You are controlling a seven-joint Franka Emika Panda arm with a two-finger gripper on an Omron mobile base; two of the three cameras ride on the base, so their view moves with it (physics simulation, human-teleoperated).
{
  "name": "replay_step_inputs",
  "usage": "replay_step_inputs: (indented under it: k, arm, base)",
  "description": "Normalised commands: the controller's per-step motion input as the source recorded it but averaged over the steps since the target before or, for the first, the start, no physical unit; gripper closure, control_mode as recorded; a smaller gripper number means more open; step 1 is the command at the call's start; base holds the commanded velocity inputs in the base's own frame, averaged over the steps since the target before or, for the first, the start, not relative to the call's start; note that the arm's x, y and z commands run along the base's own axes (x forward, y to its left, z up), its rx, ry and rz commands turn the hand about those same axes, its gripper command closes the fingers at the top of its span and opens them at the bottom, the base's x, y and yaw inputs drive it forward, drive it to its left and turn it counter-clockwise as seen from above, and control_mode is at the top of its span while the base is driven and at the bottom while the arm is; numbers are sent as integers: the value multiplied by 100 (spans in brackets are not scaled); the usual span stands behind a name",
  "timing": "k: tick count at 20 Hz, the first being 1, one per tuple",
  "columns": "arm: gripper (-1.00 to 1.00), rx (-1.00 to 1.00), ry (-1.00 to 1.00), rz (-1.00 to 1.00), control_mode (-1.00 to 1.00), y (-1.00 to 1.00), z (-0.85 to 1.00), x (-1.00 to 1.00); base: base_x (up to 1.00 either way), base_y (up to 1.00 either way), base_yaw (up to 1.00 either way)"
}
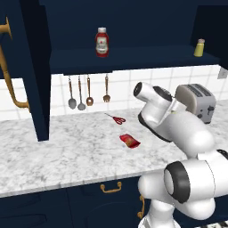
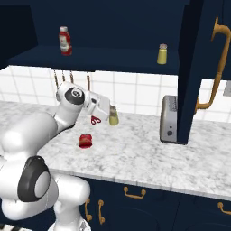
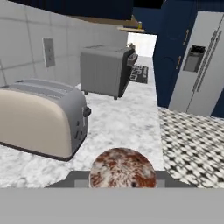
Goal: Put the shaker and condiment bottle from the counter next to their counterparts in the cabinet.
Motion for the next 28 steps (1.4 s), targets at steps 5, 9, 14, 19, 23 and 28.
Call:
replay_step_inputs:
  k: [5, 9, 14, 19, 23, 28]
  arm:
    - [100, 0, 6, 16, -100, 0, 88, 25]
    - [100, 0, 3, 17, -100, 0, 87, 14]
    - [100, 0, 0, 17, -100, 0, 86, 5]
    - [100, 0, 0, 25, -100, -12, 70, 14]
    - [100, 0, -3, 40, -100, -24, 47, 24]
    - [100, 0, -11, 55, -100, -25, 27, 31]
  base:
    - [0, 0, 0]
    - [0, 0, 0]
    - [0, 0, 0]
    - [0, 0, 0]
    - [0, 0, 0]
    - [0, 0, 0]
